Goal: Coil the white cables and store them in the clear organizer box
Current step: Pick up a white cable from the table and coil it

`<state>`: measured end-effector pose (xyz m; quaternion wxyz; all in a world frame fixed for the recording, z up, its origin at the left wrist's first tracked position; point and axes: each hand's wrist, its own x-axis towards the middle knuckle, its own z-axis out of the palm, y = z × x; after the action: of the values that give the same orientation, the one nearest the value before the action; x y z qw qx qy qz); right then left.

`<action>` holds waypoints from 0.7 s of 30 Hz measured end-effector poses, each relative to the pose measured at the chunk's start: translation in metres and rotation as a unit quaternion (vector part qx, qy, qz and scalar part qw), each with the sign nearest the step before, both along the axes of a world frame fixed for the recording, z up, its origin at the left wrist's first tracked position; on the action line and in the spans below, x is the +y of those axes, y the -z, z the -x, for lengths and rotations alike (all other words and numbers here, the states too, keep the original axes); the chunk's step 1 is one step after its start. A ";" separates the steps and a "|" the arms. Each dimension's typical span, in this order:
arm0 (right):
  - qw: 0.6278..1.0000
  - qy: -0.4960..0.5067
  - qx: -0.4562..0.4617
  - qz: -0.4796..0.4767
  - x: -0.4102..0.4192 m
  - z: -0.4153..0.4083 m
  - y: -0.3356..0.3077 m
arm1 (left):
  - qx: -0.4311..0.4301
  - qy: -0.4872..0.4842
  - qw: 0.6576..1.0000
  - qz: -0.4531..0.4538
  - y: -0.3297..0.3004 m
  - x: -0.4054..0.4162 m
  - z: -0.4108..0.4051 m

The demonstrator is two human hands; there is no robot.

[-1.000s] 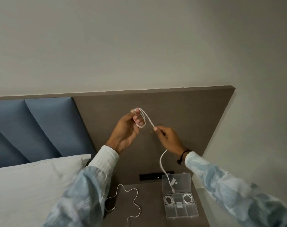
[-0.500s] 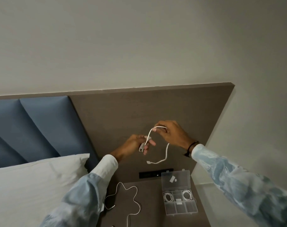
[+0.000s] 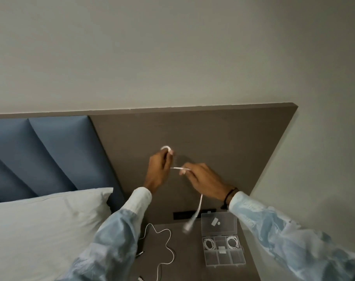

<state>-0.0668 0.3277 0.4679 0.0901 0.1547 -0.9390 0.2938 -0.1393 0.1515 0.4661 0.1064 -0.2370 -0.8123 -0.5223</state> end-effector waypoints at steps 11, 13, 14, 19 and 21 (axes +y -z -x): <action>0.993 0.078 0.028 0.088 0.042 0.021 -0.015 | -0.361 0.282 0.859 -0.228 -0.007 -0.008 -0.011; 0.994 0.073 0.002 0.081 0.034 0.012 -0.004 | -0.381 0.269 0.812 -0.351 -0.013 -0.002 -0.005; 0.996 0.052 -0.013 0.073 0.025 0.006 0.002 | -0.387 0.245 0.794 -0.400 -0.016 0.004 -0.002; 0.998 -0.017 -0.055 0.003 -0.011 -0.010 0.004 | -0.322 0.104 0.874 -0.350 -0.013 0.018 0.006; 0.997 -0.027 -0.068 -0.038 -0.012 -0.013 -0.001 | -0.277 0.073 0.915 -0.283 -0.006 0.015 0.005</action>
<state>-0.0539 0.3158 0.4685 0.0123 0.1627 -0.9491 0.2696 -0.1446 0.1667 0.4723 -0.0986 -0.1012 -0.6083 -0.7810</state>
